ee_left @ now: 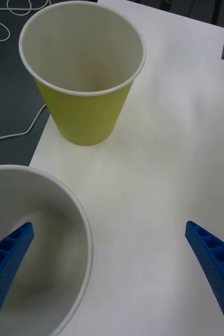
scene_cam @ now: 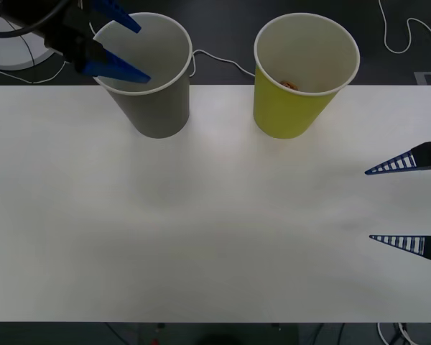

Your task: Put the can into the green bin and the plastic bottle into the gray bin

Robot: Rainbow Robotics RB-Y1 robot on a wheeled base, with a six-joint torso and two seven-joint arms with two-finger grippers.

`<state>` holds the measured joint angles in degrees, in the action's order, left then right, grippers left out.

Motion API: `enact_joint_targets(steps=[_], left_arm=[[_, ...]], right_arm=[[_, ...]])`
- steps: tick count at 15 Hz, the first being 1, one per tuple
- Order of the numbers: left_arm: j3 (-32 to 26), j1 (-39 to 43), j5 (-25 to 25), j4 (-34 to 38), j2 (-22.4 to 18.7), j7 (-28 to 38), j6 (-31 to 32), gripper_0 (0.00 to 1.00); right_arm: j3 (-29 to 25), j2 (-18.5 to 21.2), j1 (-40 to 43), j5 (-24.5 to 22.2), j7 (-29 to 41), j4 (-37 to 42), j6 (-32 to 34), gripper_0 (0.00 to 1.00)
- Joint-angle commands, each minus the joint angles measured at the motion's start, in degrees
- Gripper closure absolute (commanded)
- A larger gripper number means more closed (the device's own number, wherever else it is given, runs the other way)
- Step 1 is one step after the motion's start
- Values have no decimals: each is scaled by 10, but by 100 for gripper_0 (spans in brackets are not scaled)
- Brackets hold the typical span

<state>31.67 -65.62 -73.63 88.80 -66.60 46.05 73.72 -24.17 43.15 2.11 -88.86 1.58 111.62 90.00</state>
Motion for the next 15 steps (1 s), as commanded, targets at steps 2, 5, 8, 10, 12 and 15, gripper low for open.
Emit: enact_joint_targets(steps=[2, 5, 8, 10, 12, 15], left_arm=[[-154, 152, -20, 66, -9, -52, 51, 0], [-250, 262, -45, 119, -7, -110, 77, 0], [-314, 352, -49, 158, -5, -167, 96, 0], [-350, 404, -47, 173, 4, -206, 100, 0], [-379, 454, -47, 180, 19, -257, 100, 0], [-409, 512, -53, 186, 40, -328, 108, 0]], right_arm=[[0, 0, 0, 0, 0, 0, 0, 0], [0, 0, 0, 0, 0, 0, 0, 0], [0, 0, 0, 0, 0, 0, 0, 0], [0, 0, 0, 0, 0, 0, 0, 0], [0, 0, 0, 0, 0, 0, 0, 0], [0, 0, 0, 0, 0, 0, 0, 0]])
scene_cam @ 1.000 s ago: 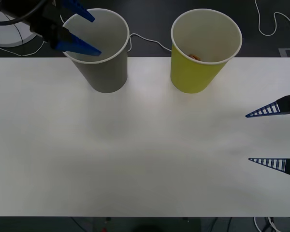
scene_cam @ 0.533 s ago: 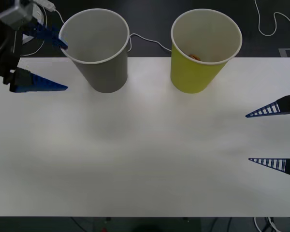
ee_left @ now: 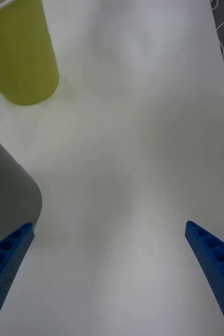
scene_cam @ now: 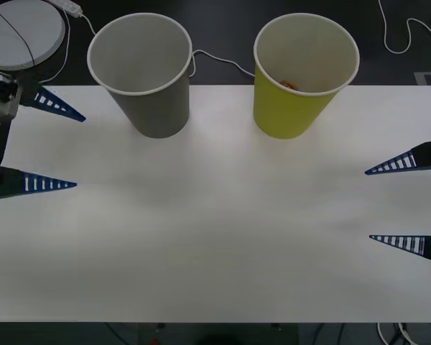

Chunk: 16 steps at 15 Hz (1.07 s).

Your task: Put the can into the green bin and the plastic bottle into the gray bin

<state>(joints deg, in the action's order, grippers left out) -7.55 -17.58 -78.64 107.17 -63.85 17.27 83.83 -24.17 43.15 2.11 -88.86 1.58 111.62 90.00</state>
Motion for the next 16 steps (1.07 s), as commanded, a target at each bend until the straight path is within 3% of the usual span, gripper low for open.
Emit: enact_joint_targets(steps=[1, 6, 16], left_arm=[[-28, 47, -6, 3, 21, -59, 15, 0], [-54, 102, -35, 19, 50, -103, 20, 0], [-55, 116, -63, 18, 72, -100, 20, 0]], right_arm=[[0, 0, 0, 0, 0, 0, 0, 0], [0, 0, 0, 0, 0, 0, 0, 0], [0, 0, 0, 0, 0, 0, 0, 0]])
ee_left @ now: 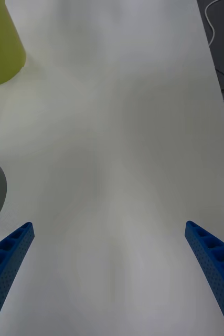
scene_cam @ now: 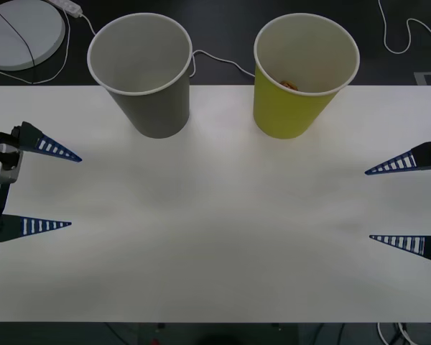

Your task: Put the can into the green bin and the plastic bottle into the gray bin

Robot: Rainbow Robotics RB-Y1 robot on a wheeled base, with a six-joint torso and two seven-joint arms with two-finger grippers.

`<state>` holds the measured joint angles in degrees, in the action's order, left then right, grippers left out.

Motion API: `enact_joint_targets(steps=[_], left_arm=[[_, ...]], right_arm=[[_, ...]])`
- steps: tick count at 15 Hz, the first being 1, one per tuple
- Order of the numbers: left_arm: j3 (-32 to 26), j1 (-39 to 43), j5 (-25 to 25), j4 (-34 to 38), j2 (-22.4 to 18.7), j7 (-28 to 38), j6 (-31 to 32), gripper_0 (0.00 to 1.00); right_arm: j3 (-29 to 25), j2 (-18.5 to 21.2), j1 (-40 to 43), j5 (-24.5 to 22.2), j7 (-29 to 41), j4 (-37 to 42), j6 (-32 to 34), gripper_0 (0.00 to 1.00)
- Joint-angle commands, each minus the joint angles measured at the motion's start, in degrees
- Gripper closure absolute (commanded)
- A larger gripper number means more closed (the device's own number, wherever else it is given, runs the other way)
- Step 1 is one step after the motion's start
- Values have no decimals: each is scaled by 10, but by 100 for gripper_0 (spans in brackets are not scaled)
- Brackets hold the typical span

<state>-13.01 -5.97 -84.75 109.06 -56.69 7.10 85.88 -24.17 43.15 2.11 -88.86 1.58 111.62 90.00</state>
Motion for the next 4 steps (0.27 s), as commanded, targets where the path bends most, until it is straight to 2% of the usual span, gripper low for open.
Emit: enact_joint_targets(steps=[1, 4], left_arm=[[0, 0, -2, -1, 0, 2, 0, 0], [0, 0, -2, -1, 0, 2, 0, 0]], right_arm=[[0, 0, 0, 0, 0, 0, 0, 0], [0, 0, 0, 0, 0, 0, 0, 0]])
